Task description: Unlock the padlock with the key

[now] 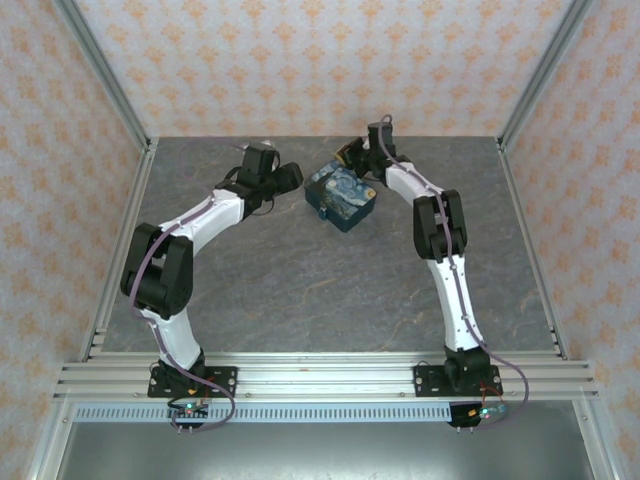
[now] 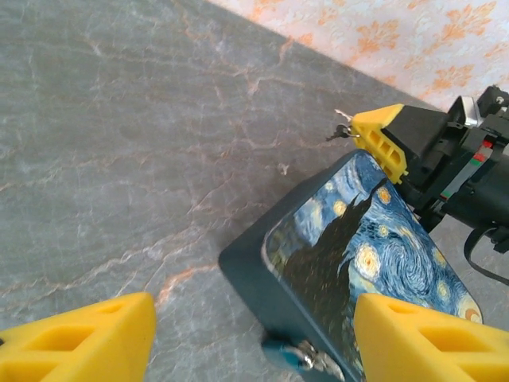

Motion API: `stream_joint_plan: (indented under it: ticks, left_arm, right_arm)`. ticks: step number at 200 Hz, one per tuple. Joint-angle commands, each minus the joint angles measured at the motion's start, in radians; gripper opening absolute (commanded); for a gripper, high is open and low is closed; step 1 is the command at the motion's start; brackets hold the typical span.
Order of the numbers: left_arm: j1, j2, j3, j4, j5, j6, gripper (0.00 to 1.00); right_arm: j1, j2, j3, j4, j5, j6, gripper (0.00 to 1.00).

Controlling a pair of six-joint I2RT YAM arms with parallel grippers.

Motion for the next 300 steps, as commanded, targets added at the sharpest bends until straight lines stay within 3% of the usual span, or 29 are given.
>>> stream_joint_plan:
  ticks: [1, 66, 122, 160, 221, 300]
  left_arm:
    - [0.004, -0.077, -0.052, 0.023, 0.012, -0.031, 0.67]
    - [-0.001, -0.312, -0.294, 0.105, 0.086, -0.092, 0.68]
    - [-0.032, -0.536, -0.483, 0.073, 0.161, -0.094, 0.70]
    - [-0.105, -0.586, -0.543, 0.034, 0.158, -0.082, 0.70]
    - [-0.337, -0.473, -0.575, 0.107, 0.073, -0.138, 0.70]
    - [-0.468, -0.188, -0.500, 0.281, -0.027, -0.190, 0.70]
  right_arm:
    - [0.046, -0.073, -0.075, 0.013, -0.053, -0.020, 0.00]
    - [0.141, -0.269, -0.420, 0.210, -0.006, 0.024, 0.00]
    - [0.136, -0.409, -0.463, 0.222, 0.096, 0.014, 0.00]
    - [0.136, -0.532, -0.613, 0.280, 0.116, 0.019, 0.00]
    - [0.076, -0.687, -0.816, 0.325, 0.116, 0.014, 0.00]
    - [-0.022, -0.876, -1.067, 0.377, 0.079, 0.022, 0.00]
